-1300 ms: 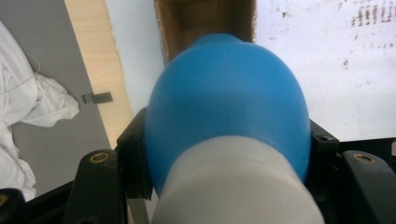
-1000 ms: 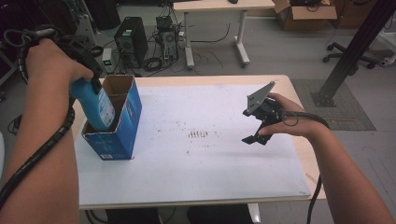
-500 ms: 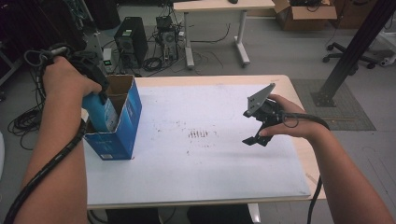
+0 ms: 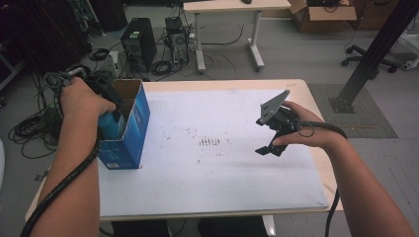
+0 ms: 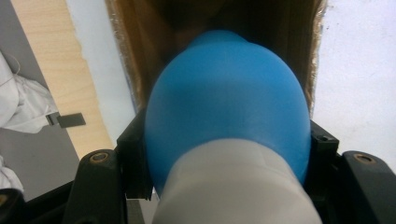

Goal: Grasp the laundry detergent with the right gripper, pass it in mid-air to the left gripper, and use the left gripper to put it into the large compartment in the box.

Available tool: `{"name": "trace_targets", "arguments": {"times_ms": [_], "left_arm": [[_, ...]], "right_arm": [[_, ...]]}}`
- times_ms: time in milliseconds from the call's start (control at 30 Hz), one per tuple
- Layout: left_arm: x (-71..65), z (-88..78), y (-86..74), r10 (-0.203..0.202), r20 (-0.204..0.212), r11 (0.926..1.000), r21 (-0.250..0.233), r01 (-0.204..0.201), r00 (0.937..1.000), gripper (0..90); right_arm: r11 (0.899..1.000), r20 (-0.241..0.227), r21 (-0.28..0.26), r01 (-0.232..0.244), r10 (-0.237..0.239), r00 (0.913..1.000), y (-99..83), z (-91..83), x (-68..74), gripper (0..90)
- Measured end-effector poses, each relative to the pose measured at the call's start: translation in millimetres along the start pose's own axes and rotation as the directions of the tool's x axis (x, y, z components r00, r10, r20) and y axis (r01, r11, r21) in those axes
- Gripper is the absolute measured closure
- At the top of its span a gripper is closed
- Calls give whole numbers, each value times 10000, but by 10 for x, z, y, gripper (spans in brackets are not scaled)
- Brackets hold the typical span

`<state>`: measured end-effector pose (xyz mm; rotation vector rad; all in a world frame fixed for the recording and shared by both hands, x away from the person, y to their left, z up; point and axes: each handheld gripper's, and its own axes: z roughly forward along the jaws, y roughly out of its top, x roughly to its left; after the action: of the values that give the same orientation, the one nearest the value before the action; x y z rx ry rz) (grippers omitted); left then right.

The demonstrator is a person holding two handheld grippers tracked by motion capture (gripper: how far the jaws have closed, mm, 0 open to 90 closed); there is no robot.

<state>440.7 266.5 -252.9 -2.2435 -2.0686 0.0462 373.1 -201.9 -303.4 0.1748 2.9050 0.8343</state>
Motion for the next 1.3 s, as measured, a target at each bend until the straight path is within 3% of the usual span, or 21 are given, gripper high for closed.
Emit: {"name": "trace_targets", "arguments": {"times_ms": [533, 900, 1300], "left_arm": [[-27, 343, 58, -35, -77, 9994, 346, 38, 10000, 373], [-15, 406, 59, 6, -161, 9989, 469, 1, 9999, 373], [-17, 435, 50, 31, -163, 9996, 297, -26, 9999, 372]], "right_arm": [[9999, -9, -49, -161, 161, 9999, -89, 29, 0, 26], [9999, -7, -95, -119, 119, 9999, -60, 27, 15, 27], [9998, 40, -117, -139, 140, 9999, -75, 32, 23, 28]]}}
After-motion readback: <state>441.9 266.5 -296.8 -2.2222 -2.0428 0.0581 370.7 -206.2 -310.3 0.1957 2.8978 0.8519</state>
